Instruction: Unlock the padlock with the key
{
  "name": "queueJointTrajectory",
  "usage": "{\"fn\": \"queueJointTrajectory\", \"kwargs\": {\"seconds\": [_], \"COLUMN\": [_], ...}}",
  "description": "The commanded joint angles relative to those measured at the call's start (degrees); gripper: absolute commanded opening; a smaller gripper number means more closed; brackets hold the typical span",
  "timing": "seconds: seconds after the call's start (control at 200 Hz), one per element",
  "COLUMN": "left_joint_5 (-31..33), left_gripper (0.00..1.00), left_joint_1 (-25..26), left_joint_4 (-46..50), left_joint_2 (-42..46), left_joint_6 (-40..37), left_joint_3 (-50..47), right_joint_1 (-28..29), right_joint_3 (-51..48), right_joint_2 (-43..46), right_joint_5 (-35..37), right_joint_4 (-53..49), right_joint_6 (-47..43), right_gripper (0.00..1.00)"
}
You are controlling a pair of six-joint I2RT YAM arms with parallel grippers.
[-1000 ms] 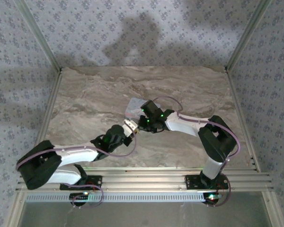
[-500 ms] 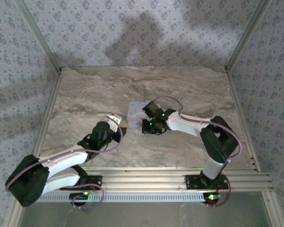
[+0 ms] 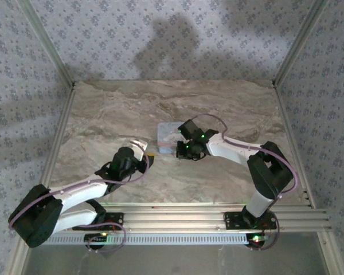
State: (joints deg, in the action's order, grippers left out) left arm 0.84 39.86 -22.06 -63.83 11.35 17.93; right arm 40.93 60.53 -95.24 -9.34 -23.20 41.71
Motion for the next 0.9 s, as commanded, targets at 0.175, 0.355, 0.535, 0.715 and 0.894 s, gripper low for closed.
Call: {"fn": "queueJointTrajectory", "kwargs": {"seconds": [0.175, 0.355, 0.535, 0.715, 0.894], "left_joint_5": [-0.93, -2.25, -3.21, -3.58, -3.04], "left_gripper": [0.33, 0.34, 0.35, 0.35, 0.35], "left_joint_1": [-0.38, -1.19, -1.28, -1.32, -1.32], "left_joint_4": [2.34, 6.81, 6.52, 6.16, 6.09], "left_joint_2": [0.23, -1.17, -2.29, -2.96, -2.45], "left_joint_6": [1.87, 2.66, 3.14, 3.58, 3.59], "left_joint_3": [3.37, 7.82, 9.03, 8.79, 8.02], "right_joint_1": [-5.64, -8.74, -8.94, -7.49, -5.07], "right_joint_3": [-3.49, -7.33, -10.56, -13.10, -16.02], "right_joint_2": [3.94, 5.53, 6.49, 6.30, 6.00], "right_joint_5": [-2.74, -4.87, -4.75, -2.41, 2.23], "right_joint_4": [1.18, 4.75, 10.42, 16.67, 22.69], "right_joint_6": [-0.75, 0.90, 8.12, 16.61, 24.35], "right_gripper": [0.00, 0.00, 0.00, 0.00, 0.00]}}
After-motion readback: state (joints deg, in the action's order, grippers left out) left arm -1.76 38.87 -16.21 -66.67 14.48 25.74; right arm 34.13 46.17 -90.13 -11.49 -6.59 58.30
